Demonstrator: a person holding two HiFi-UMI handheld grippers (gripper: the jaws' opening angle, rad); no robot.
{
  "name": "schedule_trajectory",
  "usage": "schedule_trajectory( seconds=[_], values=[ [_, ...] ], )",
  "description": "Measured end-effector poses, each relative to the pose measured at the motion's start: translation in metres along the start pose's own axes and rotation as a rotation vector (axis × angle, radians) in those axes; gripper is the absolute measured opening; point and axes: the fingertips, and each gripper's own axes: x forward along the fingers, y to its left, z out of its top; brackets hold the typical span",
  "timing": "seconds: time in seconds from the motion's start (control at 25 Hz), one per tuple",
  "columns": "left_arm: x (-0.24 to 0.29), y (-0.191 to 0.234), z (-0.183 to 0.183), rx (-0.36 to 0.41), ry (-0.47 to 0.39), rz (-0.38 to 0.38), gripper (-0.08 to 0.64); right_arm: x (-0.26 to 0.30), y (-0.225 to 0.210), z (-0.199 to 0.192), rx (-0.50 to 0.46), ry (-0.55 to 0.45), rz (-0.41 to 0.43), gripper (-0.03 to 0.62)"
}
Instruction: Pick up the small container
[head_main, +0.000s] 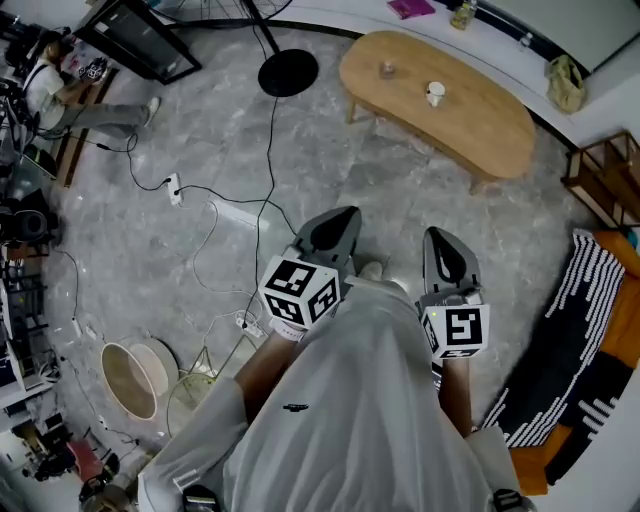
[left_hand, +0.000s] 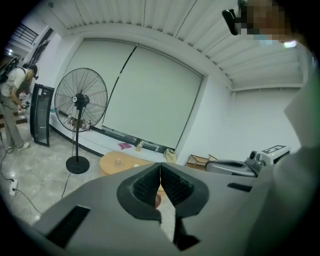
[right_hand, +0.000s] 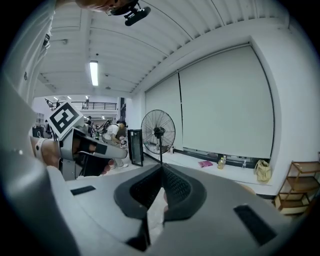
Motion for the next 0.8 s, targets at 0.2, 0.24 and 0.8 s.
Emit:
schedule_trajectory(
  seconds=[0.2,0.24,0.8],
  values=[
    [0.004,-0.011,-0.001,0.03,0.01,0.001,0.02,-0.009,-0.017,-0.004,0.063,-0.027,-0.031,0.006],
    [0.003,-0.013,-0.001,0.036,0.01,-0.001,0.02,-0.011,-0.019,-0.004,0.063,-0.03,-0.036,0.006],
    [0.036,-0.032,0.011,0.077,0.008,-0.058,0.02,-0.021,-0.047,0.002,0.061,-0.045,-0.103,0.008]
  ],
)
